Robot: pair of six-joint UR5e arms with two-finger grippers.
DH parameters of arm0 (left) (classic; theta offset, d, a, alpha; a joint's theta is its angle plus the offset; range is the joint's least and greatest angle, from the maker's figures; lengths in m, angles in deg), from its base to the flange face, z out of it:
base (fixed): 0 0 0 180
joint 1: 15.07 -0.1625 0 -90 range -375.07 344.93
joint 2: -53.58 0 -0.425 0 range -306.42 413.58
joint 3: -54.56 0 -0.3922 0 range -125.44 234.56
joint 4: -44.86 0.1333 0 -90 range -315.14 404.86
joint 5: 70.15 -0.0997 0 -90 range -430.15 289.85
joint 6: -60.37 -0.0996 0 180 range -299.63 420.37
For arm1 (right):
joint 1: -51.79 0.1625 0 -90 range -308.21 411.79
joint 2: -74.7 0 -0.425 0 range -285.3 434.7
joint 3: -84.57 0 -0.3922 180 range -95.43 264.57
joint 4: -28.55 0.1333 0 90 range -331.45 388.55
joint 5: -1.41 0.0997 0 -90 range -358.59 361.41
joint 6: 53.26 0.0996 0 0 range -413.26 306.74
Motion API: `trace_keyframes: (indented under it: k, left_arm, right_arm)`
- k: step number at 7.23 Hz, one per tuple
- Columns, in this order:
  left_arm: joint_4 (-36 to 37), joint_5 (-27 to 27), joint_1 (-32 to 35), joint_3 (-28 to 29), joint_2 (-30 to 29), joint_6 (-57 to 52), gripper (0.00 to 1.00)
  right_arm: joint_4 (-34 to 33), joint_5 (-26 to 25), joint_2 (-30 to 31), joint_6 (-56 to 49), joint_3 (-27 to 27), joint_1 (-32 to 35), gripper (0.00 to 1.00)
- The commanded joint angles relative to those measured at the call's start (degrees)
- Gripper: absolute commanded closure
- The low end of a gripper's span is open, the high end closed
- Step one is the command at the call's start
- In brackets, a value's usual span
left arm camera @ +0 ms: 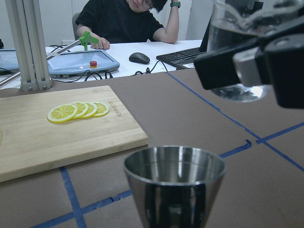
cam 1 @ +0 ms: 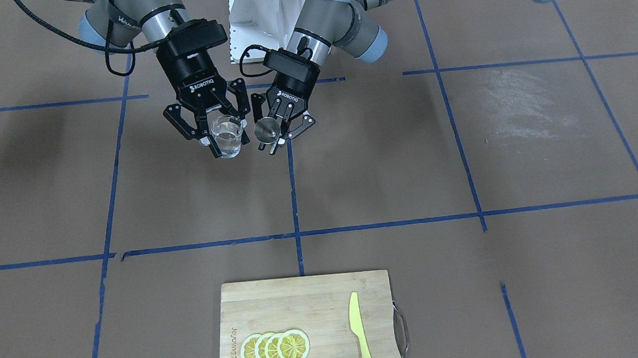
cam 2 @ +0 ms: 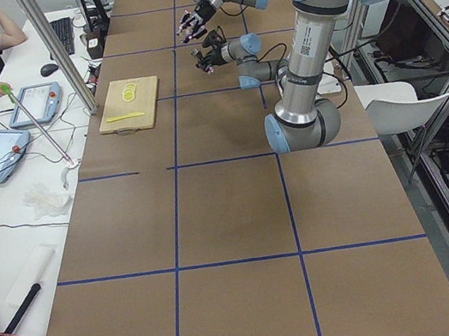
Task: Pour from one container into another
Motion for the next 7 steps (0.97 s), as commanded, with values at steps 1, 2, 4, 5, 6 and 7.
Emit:
trace_keyframes:
  k: [1, 2, 4, 5, 6, 7]
  left_arm:
    - [-0.19, -0.17, -0.05, 0.61, -0.47, -3.18, 1.00]
    - [-0.19, -0.08, -0.05, 0.44, -0.39, -3.47, 1.00]
    - [-0.19, -0.17, -0.14, 0.00, -0.38, -5.05, 1.00]
    - [-0.19, -0.17, -0.14, -0.26, -0.47, -5.06, 1.00]
    - [-0.19, -0.17, -0.14, -0.18, -0.47, -5.06, 1.00]
    - [-0.27, -0.17, -0.22, 0.00, -0.47, -5.06, 1.00]
  right_arm:
    - [-5.41, 0.03, -0.43, -0.42, -3.10, -0.09, 1.00]
    - [-6.22, 0.03, -0.34, -0.42, -3.47, -0.09, 1.00]
    - [-6.23, 0.03, 0.01, -1.55, -3.30, -0.01, 1.00]
    - [-6.23, -0.06, 0.36, -1.91, -3.21, 0.00, 1.00]
    - [-6.23, -0.06, 0.54, -1.91, -3.21, 0.00, 1.00]
    - [-6.23, -0.06, 0.63, -2.69, -3.30, 0.00, 1.00]
